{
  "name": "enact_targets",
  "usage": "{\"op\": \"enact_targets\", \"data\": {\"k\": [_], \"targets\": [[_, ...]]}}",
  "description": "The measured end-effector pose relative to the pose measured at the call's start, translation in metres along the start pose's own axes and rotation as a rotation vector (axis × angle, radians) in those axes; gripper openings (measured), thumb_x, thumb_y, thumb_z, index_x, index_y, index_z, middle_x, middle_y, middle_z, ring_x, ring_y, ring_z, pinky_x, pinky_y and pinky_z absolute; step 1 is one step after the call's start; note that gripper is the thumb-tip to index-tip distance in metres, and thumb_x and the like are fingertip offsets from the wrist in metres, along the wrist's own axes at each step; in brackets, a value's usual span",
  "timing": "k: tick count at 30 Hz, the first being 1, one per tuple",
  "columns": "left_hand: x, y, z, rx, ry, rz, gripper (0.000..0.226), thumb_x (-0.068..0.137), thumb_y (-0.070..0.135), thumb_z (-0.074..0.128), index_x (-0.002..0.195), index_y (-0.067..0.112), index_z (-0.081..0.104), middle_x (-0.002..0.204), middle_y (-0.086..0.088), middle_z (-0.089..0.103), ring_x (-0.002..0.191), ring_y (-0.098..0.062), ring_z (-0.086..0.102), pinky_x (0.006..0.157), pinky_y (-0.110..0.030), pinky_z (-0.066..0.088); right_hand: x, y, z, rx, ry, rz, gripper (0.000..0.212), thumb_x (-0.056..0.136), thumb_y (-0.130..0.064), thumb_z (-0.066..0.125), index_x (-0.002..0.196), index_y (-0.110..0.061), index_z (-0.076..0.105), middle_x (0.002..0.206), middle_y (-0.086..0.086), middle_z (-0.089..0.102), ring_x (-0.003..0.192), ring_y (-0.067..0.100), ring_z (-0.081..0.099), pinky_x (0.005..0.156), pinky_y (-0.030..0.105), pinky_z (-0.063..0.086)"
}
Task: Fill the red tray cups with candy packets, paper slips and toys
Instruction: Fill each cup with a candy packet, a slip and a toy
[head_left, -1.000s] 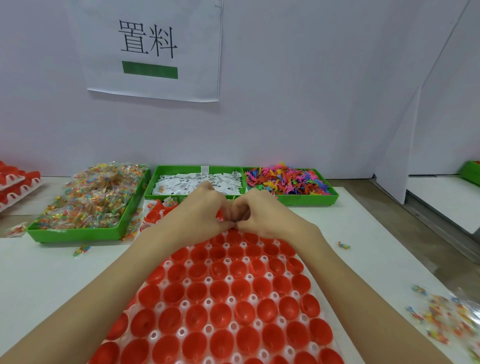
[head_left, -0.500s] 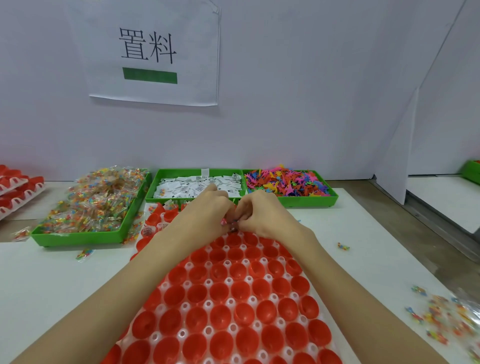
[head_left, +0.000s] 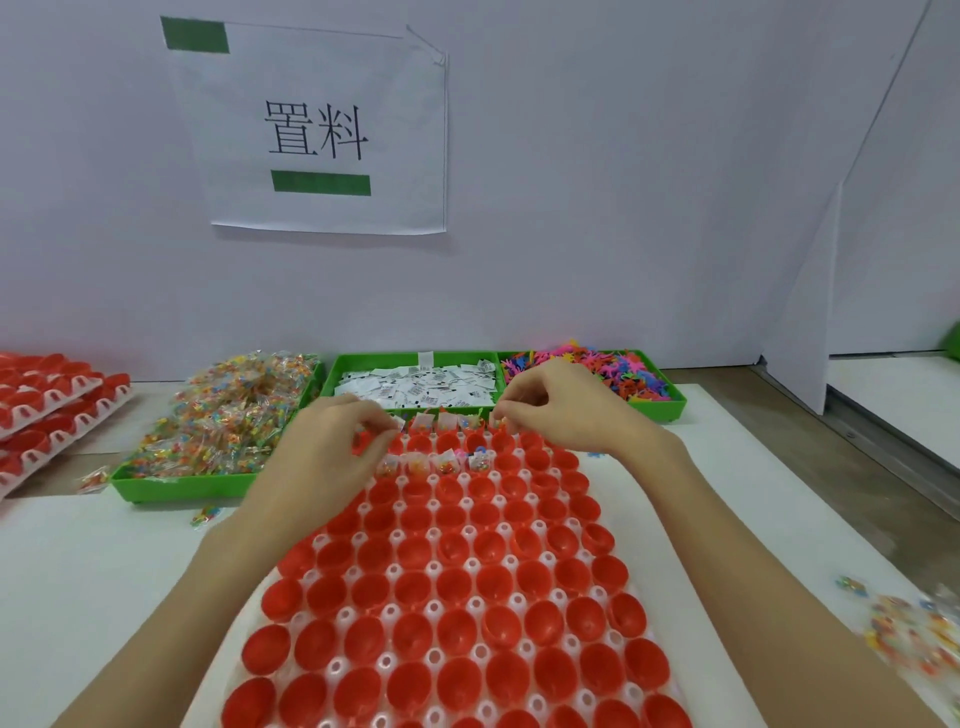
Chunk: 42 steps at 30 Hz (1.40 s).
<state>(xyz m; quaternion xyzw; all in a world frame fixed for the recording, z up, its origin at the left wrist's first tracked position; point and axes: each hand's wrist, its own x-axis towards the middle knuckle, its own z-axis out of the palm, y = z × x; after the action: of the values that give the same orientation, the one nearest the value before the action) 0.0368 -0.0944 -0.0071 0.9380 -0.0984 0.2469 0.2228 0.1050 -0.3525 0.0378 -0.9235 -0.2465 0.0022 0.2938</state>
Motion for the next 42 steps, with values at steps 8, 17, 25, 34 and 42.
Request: {"op": "enact_targets", "data": {"k": [8,17,25,34,42], "targets": [[-0.04,-0.086,-0.025,0.22,0.134,-0.284,0.007,0.09,0.007,0.075,0.097,0.006,0.077,0.093,-0.011,0.065,0.094,-0.038,0.058,0.082,-0.048,0.046,-0.003,-0.006,-0.008,0.021,0.001,-0.023,0.019,0.099,-0.022,0.062,0.091,-0.022,0.079,0.074,-0.008,0.076,0.075,0.005,0.071,0.08,0.032,0.059],[-0.047,-0.098,-0.025,0.231,0.191,-0.078,0.013,0.078,0.006,0.086,0.087,0.007,0.077,0.083,-0.003,0.063,0.08,-0.028,0.056,0.072,-0.041,0.047,-0.004,-0.002,-0.01,0.017,-0.005,-0.006,0.021,0.099,-0.021,0.06,0.091,-0.023,0.079,0.075,-0.008,0.076,0.076,0.003,0.072,0.082,0.034,0.06],[-0.047,-0.096,-0.028,0.293,0.112,-0.037,0.012,0.082,0.011,0.083,0.076,0.008,0.073,0.075,-0.003,0.067,0.075,-0.028,0.058,0.069,-0.044,0.049,-0.002,-0.001,-0.011,0.032,0.006,-0.017,0.018,0.1,-0.024,0.061,0.095,-0.024,0.078,0.076,-0.01,0.076,0.075,0.001,0.071,0.084,0.032,0.059],[-0.051,-0.103,-0.029,0.202,0.302,-0.004,0.011,0.088,0.002,0.076,0.085,0.01,0.068,0.081,-0.001,0.065,0.078,-0.025,0.051,0.074,-0.042,0.042,-0.001,0.005,-0.011,0.037,0.026,-0.021,0.019,0.101,-0.023,0.06,0.094,-0.022,0.078,0.075,-0.01,0.076,0.071,-0.001,0.071,0.072,0.02,0.054],[-0.045,-0.059,-0.022,0.055,0.478,-0.009,0.007,0.097,0.015,0.068,0.096,0.009,0.069,0.089,0.002,0.066,0.067,-0.018,0.056,0.067,-0.028,0.042,0.0,-0.002,0.0,0.054,0.054,-0.062,0.019,0.1,-0.024,0.062,0.089,-0.025,0.078,0.073,-0.012,0.075,0.069,0.001,0.07,0.073,0.022,0.054]]}}
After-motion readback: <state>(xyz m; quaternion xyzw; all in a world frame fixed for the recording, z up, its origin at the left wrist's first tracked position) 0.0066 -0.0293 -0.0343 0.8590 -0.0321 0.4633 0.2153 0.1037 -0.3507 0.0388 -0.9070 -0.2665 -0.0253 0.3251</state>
